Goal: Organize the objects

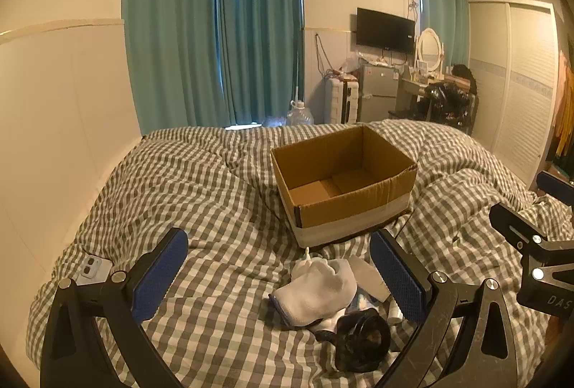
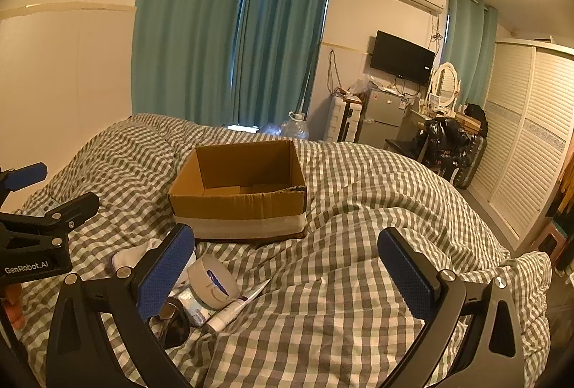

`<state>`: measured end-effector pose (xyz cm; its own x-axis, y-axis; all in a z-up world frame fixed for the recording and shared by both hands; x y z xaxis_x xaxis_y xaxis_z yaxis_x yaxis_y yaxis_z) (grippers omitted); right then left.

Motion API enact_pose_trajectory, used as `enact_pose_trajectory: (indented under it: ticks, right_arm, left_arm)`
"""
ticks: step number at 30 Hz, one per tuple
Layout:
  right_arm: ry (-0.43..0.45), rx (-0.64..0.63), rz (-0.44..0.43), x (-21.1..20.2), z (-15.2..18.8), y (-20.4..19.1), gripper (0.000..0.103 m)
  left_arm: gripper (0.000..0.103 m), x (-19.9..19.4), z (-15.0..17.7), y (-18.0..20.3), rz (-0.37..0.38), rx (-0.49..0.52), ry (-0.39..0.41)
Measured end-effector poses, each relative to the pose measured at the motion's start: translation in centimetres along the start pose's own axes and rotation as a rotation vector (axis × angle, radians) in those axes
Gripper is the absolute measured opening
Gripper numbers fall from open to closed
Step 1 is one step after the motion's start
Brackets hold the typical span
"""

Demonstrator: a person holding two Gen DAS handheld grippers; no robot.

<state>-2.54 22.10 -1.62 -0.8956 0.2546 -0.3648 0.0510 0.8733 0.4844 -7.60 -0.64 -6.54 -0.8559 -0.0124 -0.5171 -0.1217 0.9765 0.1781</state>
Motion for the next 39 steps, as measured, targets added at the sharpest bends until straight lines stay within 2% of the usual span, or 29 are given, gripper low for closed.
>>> enact_pose_trajectory:
  ticks: [5, 11, 16, 20, 24, 26, 29, 32, 36, 39]
  right_arm:
    - [-0.033, -0.008, -0.007, 1.4, 0.8, -0.2, 0.103]
    - [-0.085, -0.008, -0.025, 3.5, 2.3, -0.3, 0.103]
    - [-0.126, -0.012, -0.056, 5.2, 3.4, -0.9, 0.103]
    - [-0.169, -0.006, -0.099, 6.9, 4.3, -1.4, 0.103]
    - [-0.213, 0.003, -0.154, 8.3, 5.3, -2.0, 0.1]
    - [-0.23, 0.005, -0.186, 8.8, 5.6, -2.4, 0.098]
    - [-0.251, 0.007, -0.233, 9.7, 5.5, -3.4, 0.097]
    - [-0.283, -0.054, -0.244, 11.1, 5.3, -4.8, 0.093]
    - [-0.35, -0.138, -0.289, 13.2, 6.0, -7.4, 0.082]
    - [-0.389, -0.178, -0.326, 14.3, 6.6, -9.0, 0.075]
  left_arm:
    - [0.103, 2.0, 1.1, -0.3, -0.013, 0.002, -0.055]
    - [0.103, 5.0, 3.9, 0.8, 0.004, 0.039, -0.163]
    - [0.101, 7.7, 6.2, 1.4, -0.02, 0.078, -0.247]
    - [0.09, 9.5, 7.5, 2.0, 0.017, 0.072, -0.327]
    - [0.066, 11.1, 8.9, 2.7, 0.103, 0.024, -0.419]
    - [0.062, 11.1, 8.7, 2.4, 0.122, -0.014, -0.424]
    - [0.061, 10.2, 7.1, 1.3, 0.127, -0.063, -0.381]
    - [0.061, 9.4, 5.1, 0.1, 0.095, -0.057, -0.324]
    - [0.061, 9.5, 3.2, -1.6, -0.012, 0.003, -0.248]
    - [0.061, 10.5, 3.2, -2.4, -0.034, -0.001, -0.254]
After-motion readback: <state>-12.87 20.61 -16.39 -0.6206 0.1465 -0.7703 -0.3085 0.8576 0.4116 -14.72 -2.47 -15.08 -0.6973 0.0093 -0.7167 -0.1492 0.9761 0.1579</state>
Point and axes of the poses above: each gripper's, at about its wrist camera, not at the fingertips, and x roughly the way its jaws point, y to its right, z to its underside, the point moved 8 cm from there along x, roughly the way its jaws point, and after that the axes turned 13 degrees about -x, right-handed, at the moved point
